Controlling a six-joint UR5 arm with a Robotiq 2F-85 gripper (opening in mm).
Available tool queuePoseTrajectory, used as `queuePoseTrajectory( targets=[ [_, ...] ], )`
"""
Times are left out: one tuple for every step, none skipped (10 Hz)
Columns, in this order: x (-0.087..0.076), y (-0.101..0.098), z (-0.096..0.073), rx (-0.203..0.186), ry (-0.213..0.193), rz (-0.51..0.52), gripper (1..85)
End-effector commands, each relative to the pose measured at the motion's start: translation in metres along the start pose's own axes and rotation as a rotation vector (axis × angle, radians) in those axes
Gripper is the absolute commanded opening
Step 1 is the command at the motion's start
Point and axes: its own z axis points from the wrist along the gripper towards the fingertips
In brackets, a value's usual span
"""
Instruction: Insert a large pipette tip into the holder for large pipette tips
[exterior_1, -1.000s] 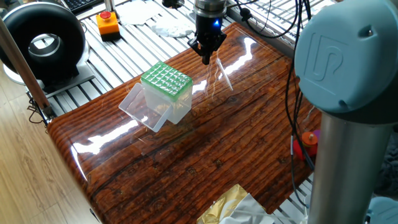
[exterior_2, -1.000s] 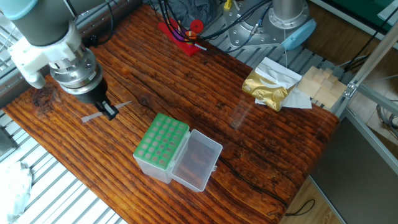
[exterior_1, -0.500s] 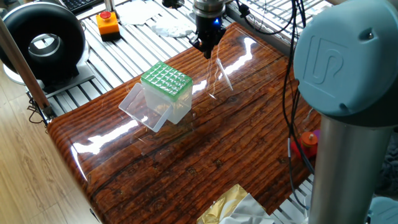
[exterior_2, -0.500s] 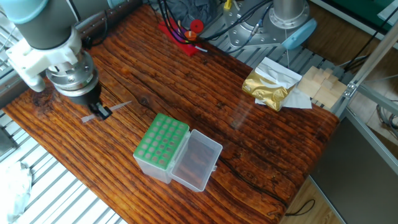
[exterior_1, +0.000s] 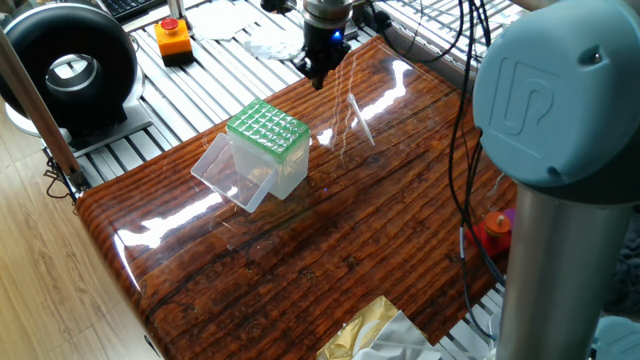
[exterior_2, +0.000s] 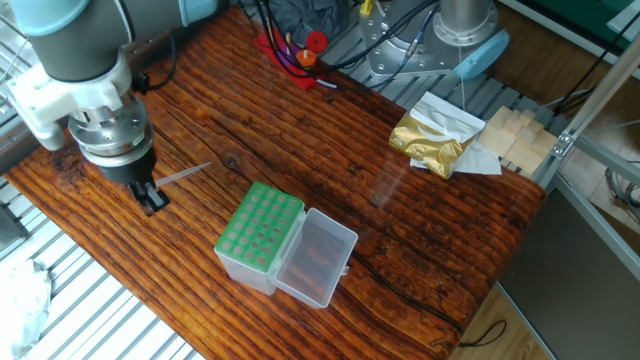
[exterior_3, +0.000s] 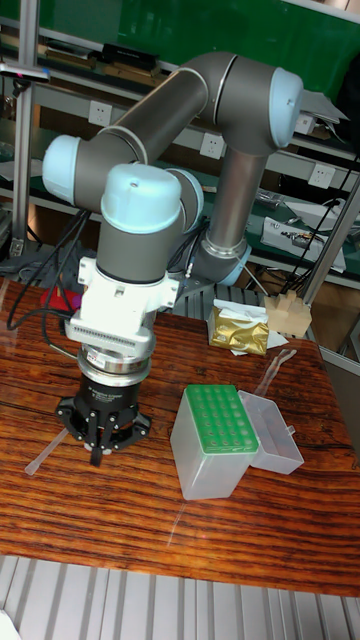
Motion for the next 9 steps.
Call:
queuePoseTrajectory(
  targets=[
    [0.001, 0.008, 0.0, -0.061, -0.015, 0.16, 1.0],
    [0.007, -0.013, 0.001, 0.018, -0.003, 0.151, 1.0],
    [0.011, -0.031, 0.0, 0.093, 0.011, 0.145, 1.0],
    [0.014, -0.033, 0.001, 0.101, 0.022, 0.17, 1.0],
    [0.017, -0.029, 0.003, 0.077, 0.024, 0.18, 1.0],
    [0.02, -0.018, 0.003, 0.024, 0.029, 0.191, 1.0],
    [0.02, -0.021, 0.001, 0.018, 0.008, 0.179, 1.0],
    [0.021, -0.021, 0.0, 0.01, 0.002, 0.175, 1.0],
    [0.021, -0.022, 0.0, 0.011, 0.006, 0.165, 1.0]
  ],
)
